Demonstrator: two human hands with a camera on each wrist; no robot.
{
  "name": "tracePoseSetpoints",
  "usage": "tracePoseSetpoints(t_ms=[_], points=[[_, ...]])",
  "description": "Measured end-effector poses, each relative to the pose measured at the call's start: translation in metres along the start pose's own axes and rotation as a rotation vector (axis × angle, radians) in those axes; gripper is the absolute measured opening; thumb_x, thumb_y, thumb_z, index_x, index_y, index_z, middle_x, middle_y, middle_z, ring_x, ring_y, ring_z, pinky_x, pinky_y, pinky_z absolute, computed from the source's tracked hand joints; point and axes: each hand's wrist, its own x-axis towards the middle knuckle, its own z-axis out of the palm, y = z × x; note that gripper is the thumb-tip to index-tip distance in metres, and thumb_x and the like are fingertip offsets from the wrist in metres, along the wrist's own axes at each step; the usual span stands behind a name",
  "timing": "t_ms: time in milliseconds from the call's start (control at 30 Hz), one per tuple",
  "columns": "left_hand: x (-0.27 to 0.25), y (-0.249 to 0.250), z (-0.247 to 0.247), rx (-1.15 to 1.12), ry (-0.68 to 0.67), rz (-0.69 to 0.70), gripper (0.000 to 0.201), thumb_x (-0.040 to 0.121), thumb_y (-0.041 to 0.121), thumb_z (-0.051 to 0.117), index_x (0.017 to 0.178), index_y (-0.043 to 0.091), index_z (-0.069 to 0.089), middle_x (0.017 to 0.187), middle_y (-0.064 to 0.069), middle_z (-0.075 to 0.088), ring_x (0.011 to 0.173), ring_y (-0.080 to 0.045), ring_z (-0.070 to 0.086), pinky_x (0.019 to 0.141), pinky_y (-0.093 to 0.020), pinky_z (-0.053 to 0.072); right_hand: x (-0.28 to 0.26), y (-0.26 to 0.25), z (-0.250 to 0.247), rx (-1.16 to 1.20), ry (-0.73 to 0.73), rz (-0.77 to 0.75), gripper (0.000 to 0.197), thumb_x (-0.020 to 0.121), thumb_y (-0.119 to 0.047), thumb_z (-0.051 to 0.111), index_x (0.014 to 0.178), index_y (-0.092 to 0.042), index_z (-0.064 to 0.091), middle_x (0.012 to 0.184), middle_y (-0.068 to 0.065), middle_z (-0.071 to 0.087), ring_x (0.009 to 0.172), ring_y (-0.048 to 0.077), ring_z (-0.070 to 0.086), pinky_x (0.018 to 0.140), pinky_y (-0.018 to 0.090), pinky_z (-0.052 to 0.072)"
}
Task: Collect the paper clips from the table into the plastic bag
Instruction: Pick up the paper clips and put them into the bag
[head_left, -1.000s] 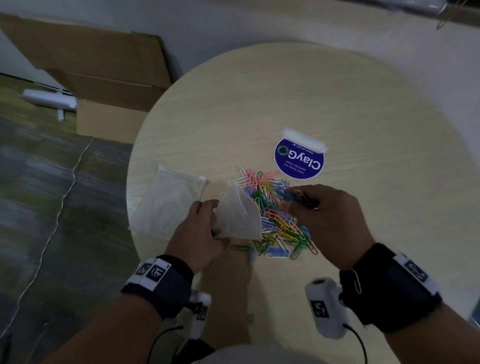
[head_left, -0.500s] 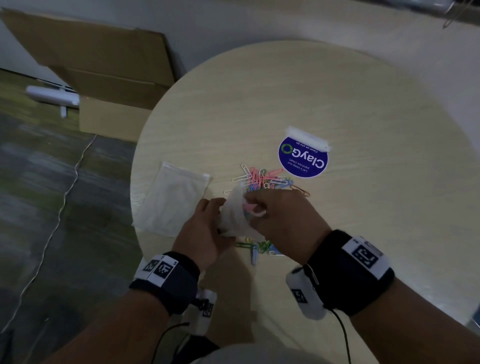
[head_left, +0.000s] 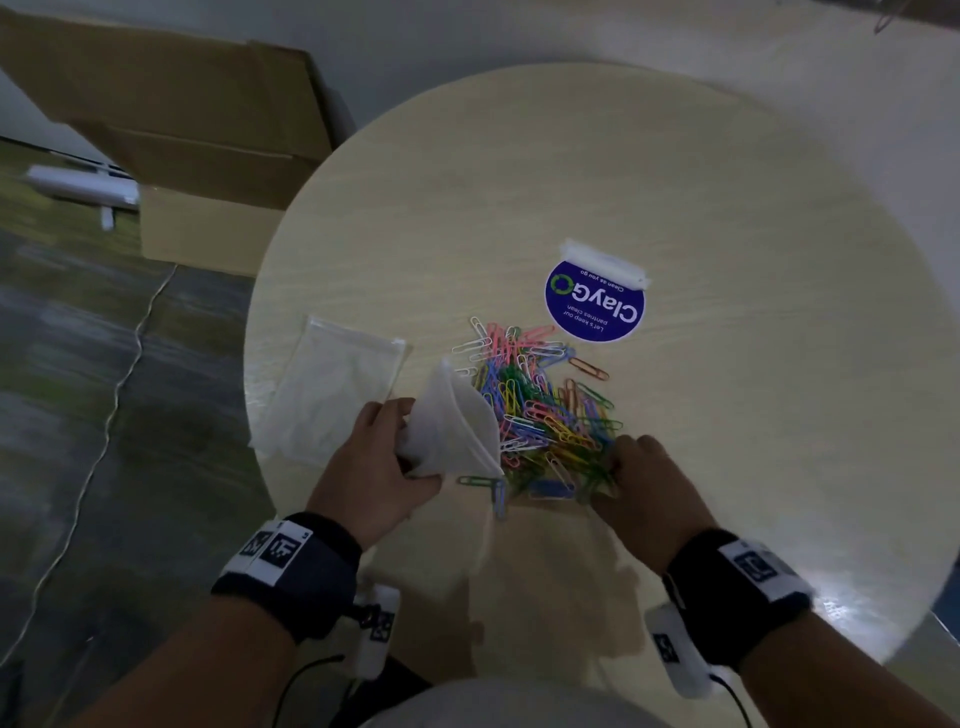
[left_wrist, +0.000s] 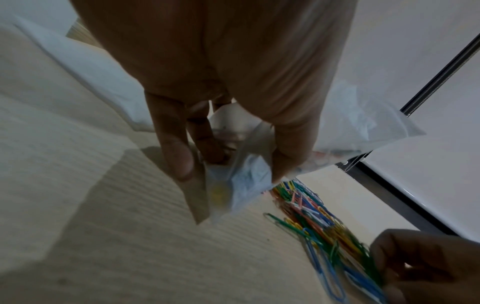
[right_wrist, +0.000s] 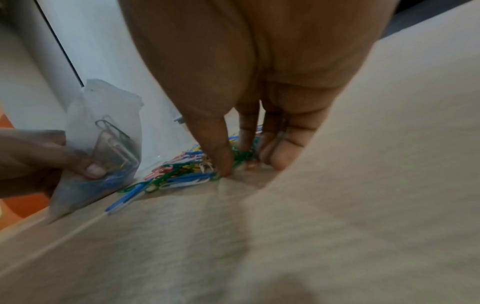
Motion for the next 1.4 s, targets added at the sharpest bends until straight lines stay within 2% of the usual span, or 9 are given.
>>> tracePoseSetpoints(t_ms=[100, 233, 300, 400, 467, 633, 800, 1200, 1400], points=[[-0.001, 0.000, 0.000, 0.008, 0.012, 0.010, 0.073, 0.065, 0.028, 0.085, 0.128, 0.027, 0.048, 0.113, 0.010, 0.044, 0.098, -0.010, 0.057, 0.080, -0.029, 0.049, 0.010, -0.007, 0.007, 0.054, 0.091, -0.095, 0.021, 0.076, -0.013, 0.062, 0.096, -0.017, 0.059, 0.092, 0.009, 0.052, 0.082, 0.035, 0.057, 0.070, 0.038, 0.046], [-0.003, 0.002, 0.000, -0.007, 0.003, -0.006, 0.072, 0.068, 0.026, 0.084, 0.130, 0.026, 0.048, 0.114, 0.010, 0.044, 0.098, -0.007, 0.056, 0.080, -0.027, 0.047, 0.022, -0.008, -0.006, 0.133, 0.268, -0.108, 0.016, 0.077, -0.014, 0.063, 0.093, -0.017, 0.065, 0.089, 0.010, 0.057, 0.080, 0.036, 0.059, 0.071, 0.040, 0.049], [-0.004, 0.003, 0.000, -0.005, 0.005, -0.006, 0.072, 0.067, 0.025, 0.084, 0.130, 0.025, 0.049, 0.114, 0.009, 0.044, 0.099, -0.008, 0.056, 0.080, -0.026, 0.046, 0.028, -0.009, -0.015, 0.134, 0.330, -0.018, 0.037, 0.077, -0.032, 0.070, 0.109, -0.015, 0.061, 0.104, 0.012, 0.056, 0.095, 0.036, 0.056, 0.082, 0.041, 0.047], [-0.006, 0.003, 0.002, 0.000, 0.008, -0.004, 0.071, 0.068, 0.026, 0.084, 0.130, 0.026, 0.048, 0.115, 0.008, 0.044, 0.102, -0.010, 0.057, 0.080, -0.029, 0.048, 0.040, -0.015, -0.017, -0.043, 0.194, 0.113, 0.081, 0.070, -0.069, 0.062, 0.129, -0.017, 0.046, 0.120, 0.011, 0.046, 0.109, 0.035, 0.043, 0.092, 0.046, 0.043], [-0.006, 0.003, 0.002, 0.002, 0.013, -0.006, 0.071, 0.068, 0.026, 0.084, 0.130, 0.026, 0.048, 0.117, 0.007, 0.045, 0.105, -0.013, 0.058, 0.083, -0.034, 0.052, 0.044, -0.021, -0.010, -0.113, 0.167, 0.072, 0.073, 0.071, -0.068, 0.060, 0.125, -0.020, 0.049, 0.115, 0.010, 0.046, 0.105, 0.033, 0.042, 0.089, 0.045, 0.046], [-0.006, 0.003, 0.003, 0.009, 0.017, -0.004, 0.072, 0.068, 0.026, 0.084, 0.130, 0.024, 0.048, 0.117, 0.004, 0.046, 0.105, -0.017, 0.060, 0.082, -0.035, 0.052, 0.042, -0.017, -0.001, -0.064, 0.181, -0.055, 0.036, 0.085, -0.027, 0.060, 0.120, -0.016, 0.060, 0.106, 0.014, 0.053, 0.097, 0.039, 0.051, 0.086, 0.041, 0.043], [-0.005, 0.001, 0.003, 0.020, 0.011, -0.003, 0.071, 0.068, 0.029, 0.082, 0.130, 0.025, 0.048, 0.116, 0.005, 0.045, 0.104, -0.017, 0.060, 0.080, -0.035, 0.052, 0.038, -0.010, -0.002, -0.060, 0.189, -0.031, 0.039, 0.083, -0.031, 0.064, 0.117, -0.013, 0.059, 0.106, 0.015, 0.052, 0.096, 0.039, 0.053, 0.085, 0.042, 0.046], [0.000, 0.009, 0.007, 0.049, 0.014, 0.007, 0.071, 0.069, 0.027, 0.083, 0.131, 0.024, 0.047, 0.114, 0.007, 0.041, 0.099, -0.020, 0.061, 0.074, -0.028, 0.046, 0.027, -0.023, -0.037, 0.011, 0.250, -0.132, 0.013, 0.085, -0.023, 0.061, 0.091, -0.016, 0.071, 0.085, 0.012, 0.064, 0.082, 0.034, 0.060, 0.069, 0.033, 0.043], [0.003, 0.015, 0.007, 0.044, 0.011, -0.010, 0.070, 0.067, 0.029, 0.082, 0.127, 0.029, 0.047, 0.113, 0.007, 0.043, 0.099, -0.020, 0.063, 0.080, -0.037, 0.053, 0.001, -0.072, -0.083, 0.181, 0.232, -0.301, 0.009, 0.080, -0.024, 0.070, 0.086, -0.017, 0.072, 0.075, 0.000, 0.070, 0.071, 0.015, 0.062, 0.069, 0.032, 0.048]])
